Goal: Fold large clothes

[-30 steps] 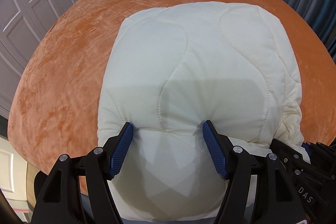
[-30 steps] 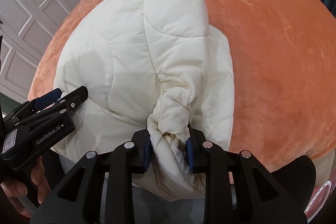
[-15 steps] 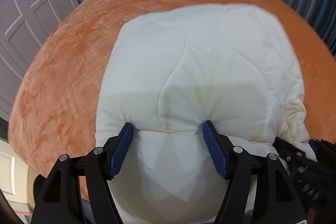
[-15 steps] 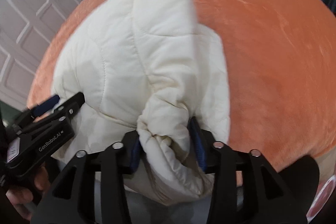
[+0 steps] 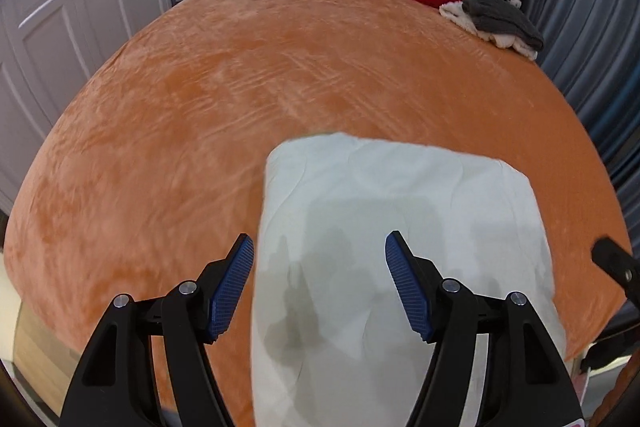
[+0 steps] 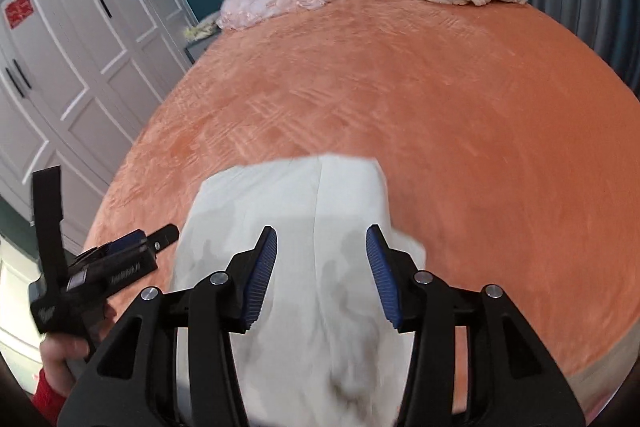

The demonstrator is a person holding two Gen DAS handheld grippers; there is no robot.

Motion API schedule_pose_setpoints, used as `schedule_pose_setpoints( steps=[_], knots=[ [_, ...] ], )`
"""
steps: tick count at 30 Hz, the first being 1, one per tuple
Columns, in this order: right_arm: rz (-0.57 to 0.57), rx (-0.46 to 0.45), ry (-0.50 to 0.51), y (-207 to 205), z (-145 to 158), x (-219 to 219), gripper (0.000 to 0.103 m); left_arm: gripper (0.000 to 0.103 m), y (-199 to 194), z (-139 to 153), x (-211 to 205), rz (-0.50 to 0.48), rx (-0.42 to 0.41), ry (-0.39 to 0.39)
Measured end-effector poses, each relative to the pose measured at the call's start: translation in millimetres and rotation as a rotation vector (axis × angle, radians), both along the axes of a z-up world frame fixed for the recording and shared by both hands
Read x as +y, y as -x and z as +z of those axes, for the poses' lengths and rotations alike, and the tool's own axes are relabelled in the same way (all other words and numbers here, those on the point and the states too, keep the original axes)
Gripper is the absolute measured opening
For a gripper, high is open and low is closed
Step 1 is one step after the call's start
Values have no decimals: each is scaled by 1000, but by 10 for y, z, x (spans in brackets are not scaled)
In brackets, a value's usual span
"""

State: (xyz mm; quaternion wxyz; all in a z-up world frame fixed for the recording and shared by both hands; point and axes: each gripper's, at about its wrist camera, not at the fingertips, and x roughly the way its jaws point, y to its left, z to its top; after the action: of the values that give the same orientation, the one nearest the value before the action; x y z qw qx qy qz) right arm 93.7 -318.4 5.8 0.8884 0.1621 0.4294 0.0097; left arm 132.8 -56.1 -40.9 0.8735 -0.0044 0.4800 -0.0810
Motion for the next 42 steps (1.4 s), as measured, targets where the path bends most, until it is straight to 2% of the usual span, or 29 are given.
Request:
schedule_pose_setpoints(
  steps=[3,7,12,17,29,42],
  knots=[
    [-12,43,-5,-340,-158,10,45,65,-221,-126,-161,-10,35,-2],
    [-21,113,8,-598,-451,76,43,64,-402,-334,-318,-16,67,-13],
    [-22,175,41,-614,-826,107,43,64,-514,-512,-435,-26,62,-52],
    [-44,178,21,-560,-1091,90,43,65,-556,-681,-493,-38,64,-75],
    [-50,169,62,-652,-1294,136,45,66,-625,-956,-563,-35,60,-113],
    [-43,141,103,-695,-1385,180,47,68,-656,-1078,-592,-30,39,-130]
  ],
)
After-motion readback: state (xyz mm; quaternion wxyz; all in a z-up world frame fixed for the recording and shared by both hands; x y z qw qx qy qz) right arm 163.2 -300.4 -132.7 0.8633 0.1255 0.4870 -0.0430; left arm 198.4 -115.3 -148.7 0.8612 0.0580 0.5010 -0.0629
